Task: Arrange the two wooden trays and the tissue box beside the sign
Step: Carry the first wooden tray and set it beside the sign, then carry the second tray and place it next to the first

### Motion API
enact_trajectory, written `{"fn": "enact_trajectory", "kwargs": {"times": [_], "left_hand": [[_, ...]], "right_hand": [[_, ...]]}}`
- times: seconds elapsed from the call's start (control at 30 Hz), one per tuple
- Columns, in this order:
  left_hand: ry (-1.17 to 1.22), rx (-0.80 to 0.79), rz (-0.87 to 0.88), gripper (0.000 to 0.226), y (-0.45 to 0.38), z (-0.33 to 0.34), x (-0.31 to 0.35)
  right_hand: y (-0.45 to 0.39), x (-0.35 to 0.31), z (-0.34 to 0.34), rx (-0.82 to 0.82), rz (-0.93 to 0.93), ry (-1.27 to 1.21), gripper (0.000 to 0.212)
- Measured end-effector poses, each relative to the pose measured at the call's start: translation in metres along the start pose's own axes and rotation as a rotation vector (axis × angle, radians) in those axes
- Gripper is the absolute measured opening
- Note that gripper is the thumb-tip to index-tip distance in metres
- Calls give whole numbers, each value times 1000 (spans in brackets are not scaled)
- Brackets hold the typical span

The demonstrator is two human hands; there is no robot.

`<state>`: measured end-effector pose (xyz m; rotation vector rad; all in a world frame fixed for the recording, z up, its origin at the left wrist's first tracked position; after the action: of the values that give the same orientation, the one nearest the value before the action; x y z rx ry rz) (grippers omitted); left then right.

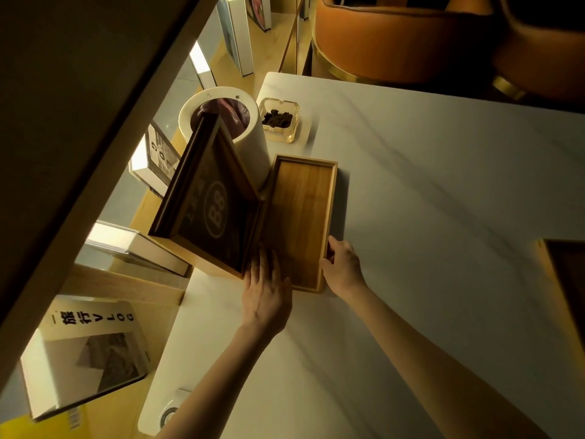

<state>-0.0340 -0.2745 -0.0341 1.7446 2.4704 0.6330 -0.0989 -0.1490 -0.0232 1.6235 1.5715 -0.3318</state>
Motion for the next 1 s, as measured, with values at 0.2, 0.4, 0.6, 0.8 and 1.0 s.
{"fn": "enact_trajectory", "kwargs": {"times": [0.2, 0.4, 0.6, 0.8, 1.0], "left_hand": [[2, -28, -11, 60, -1, 0, -1], [84, -4, -48, 56, 2, -11, 10], [242, 115, 113, 28, 11, -38, 40], [107, 220, 328, 30, 32, -49, 113], [180, 142, 406, 38, 75, -35, 191]], "right_hand": [[0, 1, -5, -46, -51, 64, 34], [11, 1, -30, -140, -248, 330, 19], [46, 4, -79, 26, -452, 606, 24], [77, 42, -130, 290, -506, 576, 24], [104, 101, -191, 540, -431, 519, 28]]}}
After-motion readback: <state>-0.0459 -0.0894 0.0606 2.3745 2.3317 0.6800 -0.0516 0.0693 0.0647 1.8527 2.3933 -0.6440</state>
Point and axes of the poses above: each hand's wrist, its own y-axis away from the middle knuckle, its own z-axis out of the palm, x = y × z, the point moved 1 cm from there along -y, towards the middle knuckle, and after that the axes turned 7 degrees about -z, right-handed, at the moved point
